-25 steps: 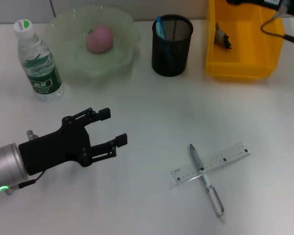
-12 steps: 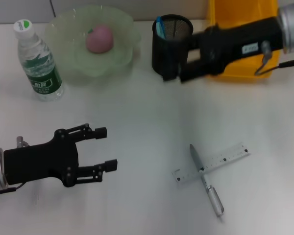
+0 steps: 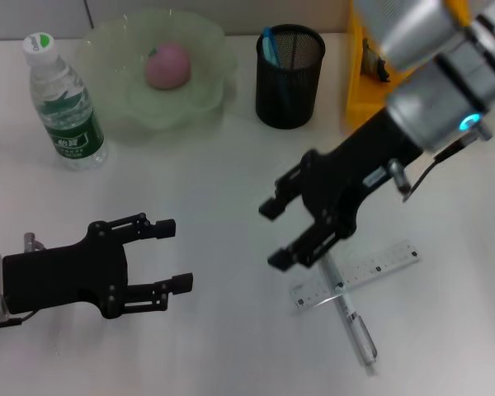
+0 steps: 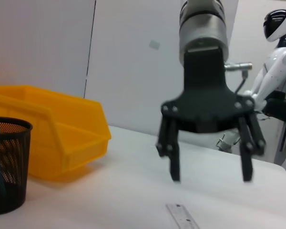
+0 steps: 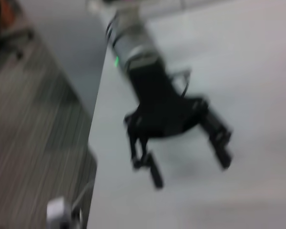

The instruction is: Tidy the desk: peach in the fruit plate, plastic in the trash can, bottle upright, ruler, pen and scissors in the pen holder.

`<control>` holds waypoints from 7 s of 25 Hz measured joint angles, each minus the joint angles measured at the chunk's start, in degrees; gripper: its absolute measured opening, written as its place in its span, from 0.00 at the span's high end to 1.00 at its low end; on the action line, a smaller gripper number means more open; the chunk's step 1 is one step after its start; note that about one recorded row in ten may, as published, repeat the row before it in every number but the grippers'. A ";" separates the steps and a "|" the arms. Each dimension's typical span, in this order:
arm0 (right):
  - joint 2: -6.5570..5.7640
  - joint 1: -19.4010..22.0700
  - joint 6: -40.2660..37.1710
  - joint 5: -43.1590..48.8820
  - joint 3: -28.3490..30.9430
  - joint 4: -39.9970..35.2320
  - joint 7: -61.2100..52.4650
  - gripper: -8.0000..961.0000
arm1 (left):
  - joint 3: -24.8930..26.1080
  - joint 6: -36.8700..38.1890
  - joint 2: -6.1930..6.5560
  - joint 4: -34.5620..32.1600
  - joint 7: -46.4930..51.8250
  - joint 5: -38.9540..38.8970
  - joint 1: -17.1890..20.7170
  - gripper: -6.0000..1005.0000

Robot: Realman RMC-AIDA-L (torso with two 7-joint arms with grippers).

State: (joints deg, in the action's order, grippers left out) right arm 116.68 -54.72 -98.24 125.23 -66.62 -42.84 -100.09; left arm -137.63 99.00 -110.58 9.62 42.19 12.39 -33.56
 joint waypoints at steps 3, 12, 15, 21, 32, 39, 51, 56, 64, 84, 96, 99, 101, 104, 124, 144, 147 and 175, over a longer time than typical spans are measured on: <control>2.10 -0.42 0.12 5.33 -2.69 -2.41 0.13 0.21 | 0.22 -0.41 0.01 0.05 0.04 -0.29 0.03 0.19; 2.51 -0.94 2.17 7.05 -11.60 -2.90 0.12 0.21 | 0.52 -0.51 0.02 0.04 0.64 -0.56 0.14 0.19; 2.57 -1.00 3.75 7.18 -14.93 -2.80 0.11 0.21 | 0.51 -0.55 0.02 0.06 0.65 -0.57 0.15 0.19; 2.78 -1.10 6.94 7.97 -21.52 -2.40 0.10 0.21 | 0.49 -0.72 -0.01 0.84 0.74 -0.62 -0.04 0.19; 3.06 -1.26 10.39 8.04 -26.81 -2.44 0.07 0.21 | 0.70 -0.82 -0.07 0.84 0.79 -1.28 -0.11 0.19; 3.20 -1.02 12.46 7.33 -29.25 -2.42 0.28 0.23 | 0.70 -0.87 -0.07 0.95 0.79 -1.44 -0.11 0.19; 3.20 -0.52 14.23 6.02 -31.73 -2.60 -0.28 0.30 | 0.70 -0.92 0.00 1.36 0.79 -1.51 -0.19 0.19; 3.19 -0.35 14.86 5.99 -31.67 -2.83 -0.31 0.36 | 0.70 -0.92 0.02 1.40 0.79 -1.50 -0.20 0.19; 3.20 -0.30 14.62 5.86 -30.95 -3.09 -0.36 0.59 | 0.70 -0.92 0.02 1.46 0.79 -1.50 -0.19 0.19; 2.44 0.72 14.19 5.49 5.94 -4.62 -3.95 0.59 | 0.90 -0.24 -0.32 0.59 1.60 -3.00 -0.16 0.19; 1.79 6.67 17.94 -9.60 17.75 -6.09 -4.40 0.58 | 1.32 -0.12 -1.64 -0.74 1.66 -7.16 -0.12 0.19; 1.83 9.30 20.20 -15.82 18.06 -6.68 -2.15 0.58 | 1.32 -0.15 -2.36 -0.91 1.67 -9.05 -0.09 0.19; 2.04 10.99 22.03 -20.27 18.09 -6.67 0.30 0.58 | 1.32 -0.31 -2.80 -1.18 1.67 -10.52 0.04 0.19; 2.19 12.47 25.25 -26.67 18.11 -5.01 3.99 0.58 | 1.32 -0.61 -4.07 -1.52 1.11 -14.00 0.59 0.19; 2.58 8.91 37.91 -52.75 17.63 17.01 36.39 0.57 | 1.31 -6.85 -7.32 -3.61 -1.76 -19.75 1.40 0.20; 2.94 5.24 41.69 -58.17 17.56 25.09 46.83 0.56 | 1.40 -7.32 -7.24 -3.73 -1.67 -22.32 1.59 0.20; 2.94 5.15 42.23 -58.21 17.49 25.09 46.84 0.56 | 1.40 -7.44 -7.23 -3.73 -1.67 -22.33 1.53 0.20; 2.93 3.49 44.62 -58.15 15.77 27.41 47.89 0.55 | 2.89 -9.88 -7.13 -3.92 -1.64 -22.50 1.13 0.20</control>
State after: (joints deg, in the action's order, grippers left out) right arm 119.61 -51.22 -53.62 67.08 -50.86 -15.43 -52.20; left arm -134.75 89.12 -117.71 5.70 40.56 -10.11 -32.43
